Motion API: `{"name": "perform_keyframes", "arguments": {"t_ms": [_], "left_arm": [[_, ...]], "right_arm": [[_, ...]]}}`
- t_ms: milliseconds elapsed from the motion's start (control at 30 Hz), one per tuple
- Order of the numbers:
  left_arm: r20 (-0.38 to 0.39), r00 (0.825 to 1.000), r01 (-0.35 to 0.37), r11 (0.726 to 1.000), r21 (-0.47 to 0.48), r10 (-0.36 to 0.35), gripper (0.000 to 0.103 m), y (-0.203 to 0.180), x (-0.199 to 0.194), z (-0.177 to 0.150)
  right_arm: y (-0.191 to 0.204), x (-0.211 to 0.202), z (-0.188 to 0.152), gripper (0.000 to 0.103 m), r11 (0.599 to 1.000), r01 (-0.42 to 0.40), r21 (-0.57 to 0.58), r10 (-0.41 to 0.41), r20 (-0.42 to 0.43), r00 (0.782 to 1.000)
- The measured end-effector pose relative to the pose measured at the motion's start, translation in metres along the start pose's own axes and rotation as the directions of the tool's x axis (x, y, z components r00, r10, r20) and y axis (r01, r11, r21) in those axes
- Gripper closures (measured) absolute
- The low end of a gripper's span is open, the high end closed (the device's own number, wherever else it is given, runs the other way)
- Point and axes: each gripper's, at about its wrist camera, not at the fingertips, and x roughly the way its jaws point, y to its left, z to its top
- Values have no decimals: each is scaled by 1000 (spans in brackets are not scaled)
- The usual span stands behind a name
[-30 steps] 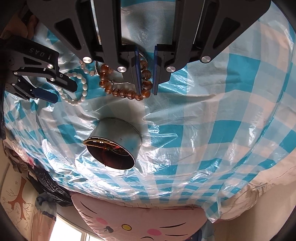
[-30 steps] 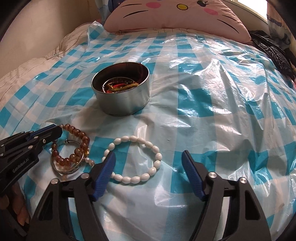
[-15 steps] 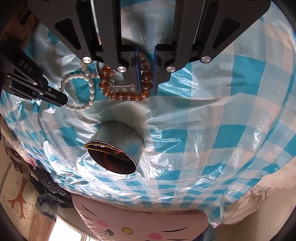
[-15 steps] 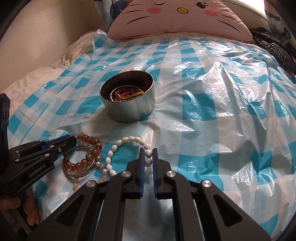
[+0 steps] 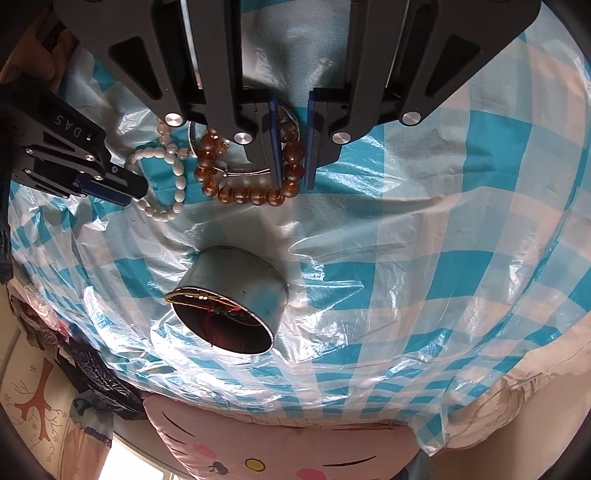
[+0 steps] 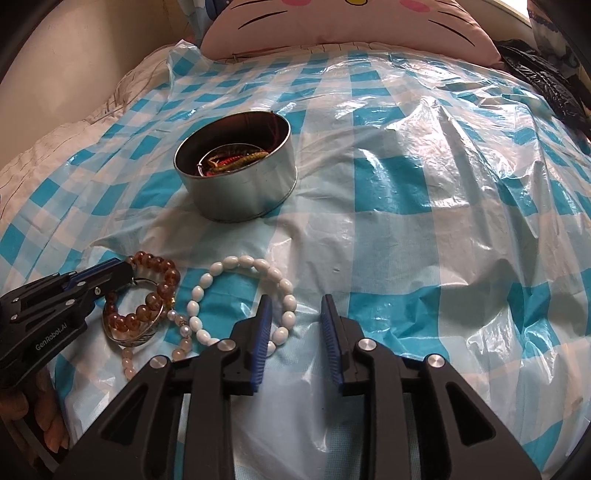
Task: Organize jewelry
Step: 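Carry both bead bracelets over the tin and open both tools to drop them in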
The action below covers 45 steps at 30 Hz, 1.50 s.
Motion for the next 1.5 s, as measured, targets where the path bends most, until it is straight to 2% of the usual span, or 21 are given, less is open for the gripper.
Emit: {"name": "perform_keyframes", "arguments": {"t_ms": [67,133,267,367,600,833,1000,1167,1200,1300,1333,1433,1500], "left_arm": [[41,999,17,1000,20,-18,93,-4,-9,0],[83,993,87,996,14,-88,93,-4,-20,1],[134,971,201,979,-25,-196,93,3,-34,2],[150,963,231,972,-40,-223,93,4,-39,1],[170,959,229,973,-3,-225,93,-8,-53,12],[195,954,227,973,31,-229,93,-18,-65,39],[222,938,266,963,33,-266,93,-27,-66,68],[252,915,327,945,-11,-314,92,-31,-52,97],[250,919,322,946,-32,-304,92,-31,-45,102],[151,961,254,958,-135,-233,92,-19,-1,110],[129,967,238,956,-171,-218,92,-11,10,109],[132,976,195,958,-208,-171,86,8,14,97],[140,981,163,965,-208,-136,73,19,9,85]], "right_arm": [[2,-1,-1,94,999,-38,-6,38,3,999],[-1,-6,-1,95,995,-102,19,101,20,995],[-19,-23,0,95,951,-288,114,274,125,954],[-25,-37,0,95,934,-334,126,307,194,932],[-19,-59,4,95,938,-338,71,306,284,909],[-17,-68,8,95,931,-360,57,324,321,890],[-18,-73,25,95,920,-386,63,341,355,871],[-19,-77,50,95,918,-394,51,346,383,856],[-19,-76,56,95,919,-391,48,344,384,857],[-20,-68,74,95,916,-396,55,348,380,857],[-18,-64,80,95,914,-402,57,353,378,856],[-11,-52,96,95,904,-424,53,376,371,849],[-6,-40,104,95,897,-438,56,392,354,849]]}}
